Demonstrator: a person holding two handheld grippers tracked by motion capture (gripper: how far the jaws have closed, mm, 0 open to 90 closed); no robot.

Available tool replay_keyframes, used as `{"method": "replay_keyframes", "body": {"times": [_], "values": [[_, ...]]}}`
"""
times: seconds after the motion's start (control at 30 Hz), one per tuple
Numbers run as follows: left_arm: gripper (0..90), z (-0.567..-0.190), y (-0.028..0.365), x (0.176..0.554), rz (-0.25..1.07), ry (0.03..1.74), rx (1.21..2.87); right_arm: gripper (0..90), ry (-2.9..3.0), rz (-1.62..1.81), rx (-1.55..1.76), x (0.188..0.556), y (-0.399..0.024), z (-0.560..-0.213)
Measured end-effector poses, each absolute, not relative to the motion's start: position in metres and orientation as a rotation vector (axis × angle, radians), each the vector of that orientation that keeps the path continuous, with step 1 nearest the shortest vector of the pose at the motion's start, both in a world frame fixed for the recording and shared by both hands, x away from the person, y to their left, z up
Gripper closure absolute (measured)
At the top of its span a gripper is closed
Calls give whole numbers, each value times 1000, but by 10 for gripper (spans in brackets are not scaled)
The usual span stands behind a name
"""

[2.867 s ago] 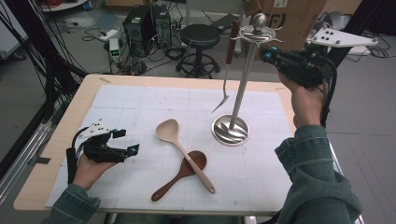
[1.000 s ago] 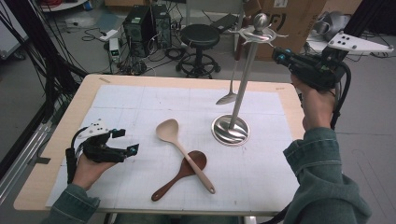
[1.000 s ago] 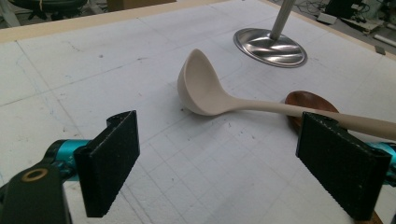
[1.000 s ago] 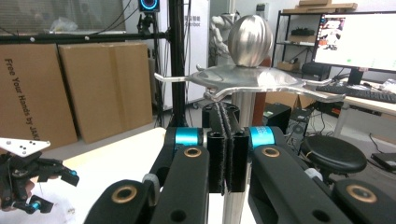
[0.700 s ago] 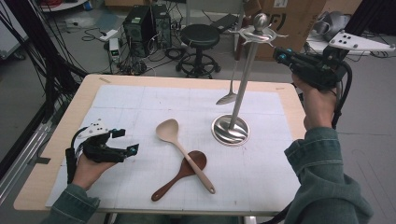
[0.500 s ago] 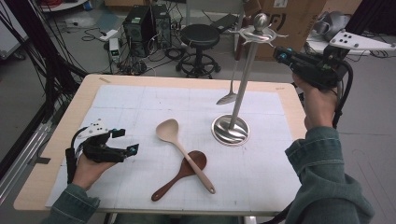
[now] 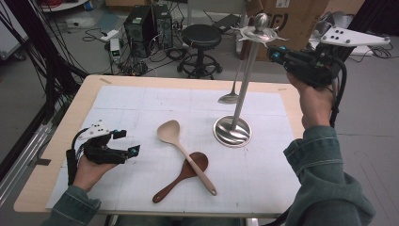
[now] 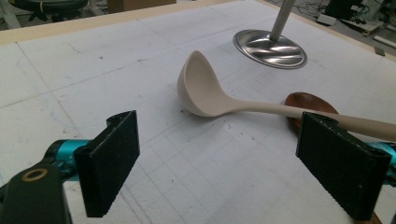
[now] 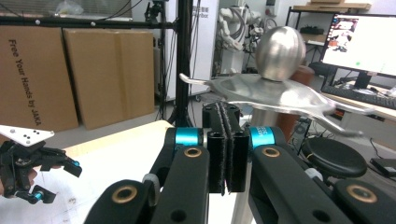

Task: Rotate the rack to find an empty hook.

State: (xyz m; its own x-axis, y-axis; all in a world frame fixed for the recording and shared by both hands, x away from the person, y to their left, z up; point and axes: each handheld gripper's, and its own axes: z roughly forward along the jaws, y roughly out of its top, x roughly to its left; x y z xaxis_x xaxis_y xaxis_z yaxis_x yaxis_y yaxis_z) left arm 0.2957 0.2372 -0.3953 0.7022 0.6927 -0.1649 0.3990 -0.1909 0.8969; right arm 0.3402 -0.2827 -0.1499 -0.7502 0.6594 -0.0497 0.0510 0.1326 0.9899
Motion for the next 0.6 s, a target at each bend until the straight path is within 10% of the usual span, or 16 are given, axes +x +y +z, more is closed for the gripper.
{"method": "replay_keyframes", "body": {"times": [0.6], "values": [[142, -395, 238, 295, 338, 857, 1819, 896, 1957, 1656, 666, 351, -254, -148]]}}
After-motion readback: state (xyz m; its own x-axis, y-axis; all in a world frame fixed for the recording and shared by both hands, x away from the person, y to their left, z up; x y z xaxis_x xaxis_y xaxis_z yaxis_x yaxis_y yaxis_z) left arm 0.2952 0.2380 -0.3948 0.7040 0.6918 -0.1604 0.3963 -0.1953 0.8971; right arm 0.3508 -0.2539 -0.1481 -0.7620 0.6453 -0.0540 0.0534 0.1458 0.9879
